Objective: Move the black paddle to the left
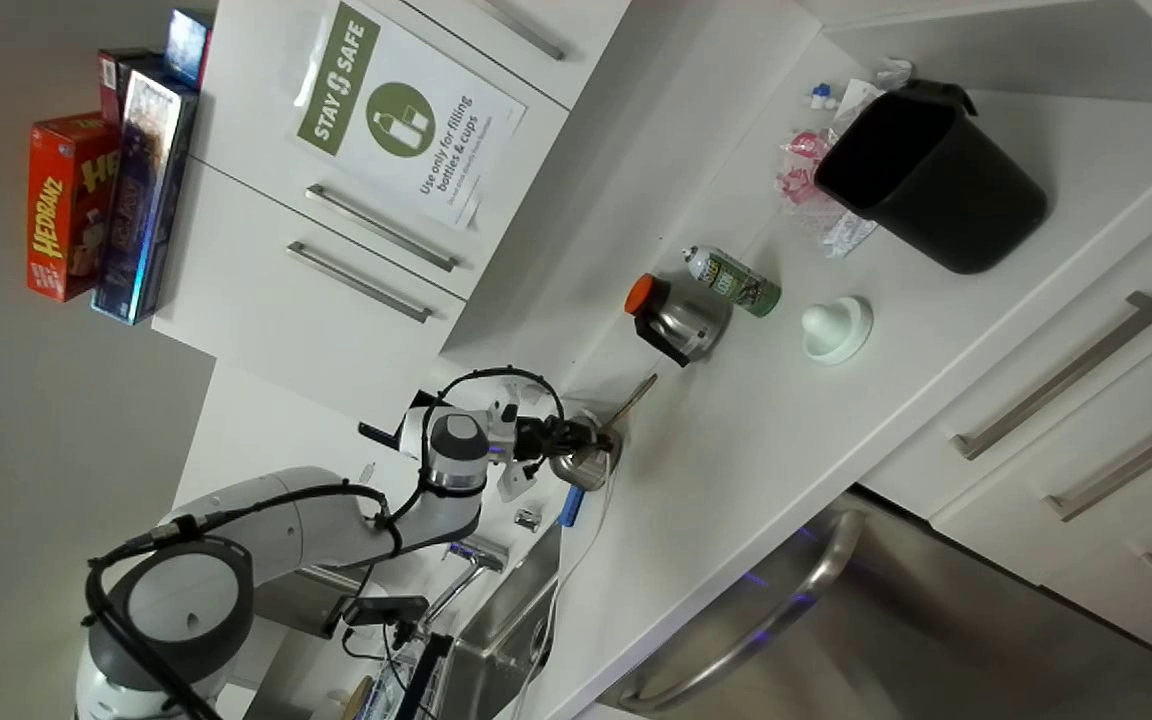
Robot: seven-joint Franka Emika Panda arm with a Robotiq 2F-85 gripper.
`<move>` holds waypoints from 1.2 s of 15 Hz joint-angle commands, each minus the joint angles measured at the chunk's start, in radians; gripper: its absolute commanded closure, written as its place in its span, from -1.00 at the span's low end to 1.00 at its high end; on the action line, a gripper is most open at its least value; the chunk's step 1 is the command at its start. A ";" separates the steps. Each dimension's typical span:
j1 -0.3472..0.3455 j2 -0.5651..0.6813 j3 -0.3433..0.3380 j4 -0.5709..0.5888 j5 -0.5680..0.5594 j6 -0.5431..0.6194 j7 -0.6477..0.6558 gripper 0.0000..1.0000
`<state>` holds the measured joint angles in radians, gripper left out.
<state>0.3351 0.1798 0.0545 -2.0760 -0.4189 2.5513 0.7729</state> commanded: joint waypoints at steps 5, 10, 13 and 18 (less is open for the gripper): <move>0.144 0.230 -0.030 0.231 -0.127 -0.151 0.478 0.84; 0.174 0.326 -0.027 0.320 -0.111 -0.202 0.501 0.84; 0.174 0.328 -0.017 0.336 -0.098 -0.224 0.465 -0.28; 0.131 0.197 0.047 0.216 -0.024 -0.158 0.387 -0.98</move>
<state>0.5046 0.4853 0.0529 -1.7646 -0.5106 2.3723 1.2416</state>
